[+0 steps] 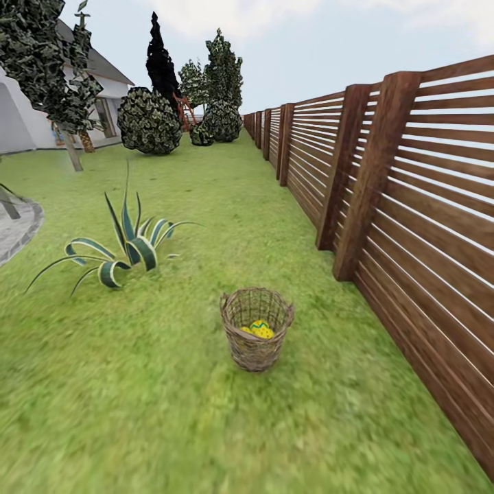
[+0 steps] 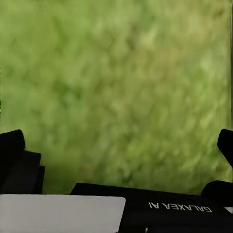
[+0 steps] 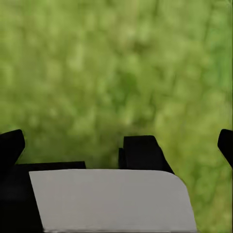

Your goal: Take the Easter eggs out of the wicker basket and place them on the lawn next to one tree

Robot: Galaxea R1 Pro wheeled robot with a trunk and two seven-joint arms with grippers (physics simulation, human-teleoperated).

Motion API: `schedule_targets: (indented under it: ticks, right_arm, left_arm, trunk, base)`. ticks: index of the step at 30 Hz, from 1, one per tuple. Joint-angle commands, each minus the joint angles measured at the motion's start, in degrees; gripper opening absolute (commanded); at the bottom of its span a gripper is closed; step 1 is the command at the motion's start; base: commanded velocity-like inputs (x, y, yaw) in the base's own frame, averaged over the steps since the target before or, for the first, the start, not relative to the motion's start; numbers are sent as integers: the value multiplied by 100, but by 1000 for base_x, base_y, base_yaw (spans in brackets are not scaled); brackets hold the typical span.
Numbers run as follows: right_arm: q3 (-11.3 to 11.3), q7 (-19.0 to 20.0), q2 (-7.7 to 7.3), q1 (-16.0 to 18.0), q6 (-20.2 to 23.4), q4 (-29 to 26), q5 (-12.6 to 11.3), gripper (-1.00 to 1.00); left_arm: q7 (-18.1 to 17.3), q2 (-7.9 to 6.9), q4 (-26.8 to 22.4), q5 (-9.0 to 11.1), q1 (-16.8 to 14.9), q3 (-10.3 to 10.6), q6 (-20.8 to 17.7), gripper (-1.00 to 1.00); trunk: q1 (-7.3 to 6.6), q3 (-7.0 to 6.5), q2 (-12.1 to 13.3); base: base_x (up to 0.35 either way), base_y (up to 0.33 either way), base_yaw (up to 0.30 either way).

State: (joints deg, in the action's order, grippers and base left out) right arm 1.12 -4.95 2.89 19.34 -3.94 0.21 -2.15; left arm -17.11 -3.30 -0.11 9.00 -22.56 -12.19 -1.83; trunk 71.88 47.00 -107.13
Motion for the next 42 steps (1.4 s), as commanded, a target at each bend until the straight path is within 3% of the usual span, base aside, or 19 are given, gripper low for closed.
schedule_targets:
  ticks: [1, 4, 6, 9, 10, 11, 13, 14, 19, 21, 25, 30, 34, 42]
  right_arm:
    - [13, 97, -10, 54, 300, -6, -4, 100]
    - [1, 205, -52, 213, 959, -190, -2, 100]
    - [-4, 243, -63, 478, 1791, -678, -4, 100]
    - [-22, 261, -68, 864, 3288, -2130, -46, 100]
    - [-24, 262, -68, 881, 3414, -2308, -50, 100]
    - [-37, 258, -51, 940, 3986, -3437, -73, 100]
    - [-40, 252, -41, 950, 4118, -3937, -76, 100]
    - [-41, 225, -29, 972, 4205, -4614, -75, 100]
    - [-41, -154, -10, 1321, 4217, -4587, -115, 100]
    - [-41, -502, 48, 1423, 4214, -4570, -121, 100]
    - [-34, -871, 148, 1486, 4204, -4403, -112, 100]
    - [-38, -949, 161, 1500, 4208, -4305, -115, 100]
    - [-34, -950, 167, 1502, 4208, -4282, -111, 100]
    - [-16, -932, 191, 1503, 4215, -4255, -110, 100]
  left_arm:
    - [-7, -87, -134, 56, -59, -1, -90, 100]
    - [81, -209, -461, 57, -241, -4, -474, 100]
    - [135, -300, -948, 57, -515, -8, -1305, 100]
    - [169, -352, -2310, 58, -842, -25, -2798, 100]
    - [170, -346, -2484, 58, -856, -26, -2931, 100]
    - [172, -298, -3653, 62, -901, -26, -3700, 100]
    - [171, -297, -4244, 53, -910, -23, -4009, 100]
    - [141, -343, -5030, 56, -922, -25, -4324, 100]
    - [215, -328, -5673, 22, -932, -30, -4369, 100]
    - [292, -314, -5935, 32, -934, -24, -4380, 100]
    - [334, -262, -6104, 40, -929, 9, -4373, 100]
    - [333, -229, -6111, 40, -927, 25, -4368, 100]
    - [350, -256, -5787, 23, -926, 46, -4399, 100]
    - [357, -235, -5413, 6, -926, 65, -4760, 100]
  trunk:
    - [3, 5, -2]
    - [3, 5, -2]
    - [3, 5, -2]
    - [3, 5, -2]
    - [3, 5, -2]
    - [3, 5, -2]
    - [3, 5, -2]
    - [3, 5, -2]
    - [3, 5, -2]
    - [3, 5, -2]
    - [3, 5, -2]
    - [3, 5, -2]
    - [3, 5, -2]
    - [3, 5, -2]
  base:
    - [320, 0, 0]
    - [320, 0, 0]
    - [213, 0, 0]
    - [50, 0, 0]
    - [18, 0, 0]
    - [4, 0, 0]
    - [2, 0, 0]
    - [0, 0, 0]
    - [0, 0, 0]
    - [0, 0, 0]
    - [0, 0, 0]
    - [36, 0, 0]
    - [240, 0, 0]
    - [315, 0, 0]
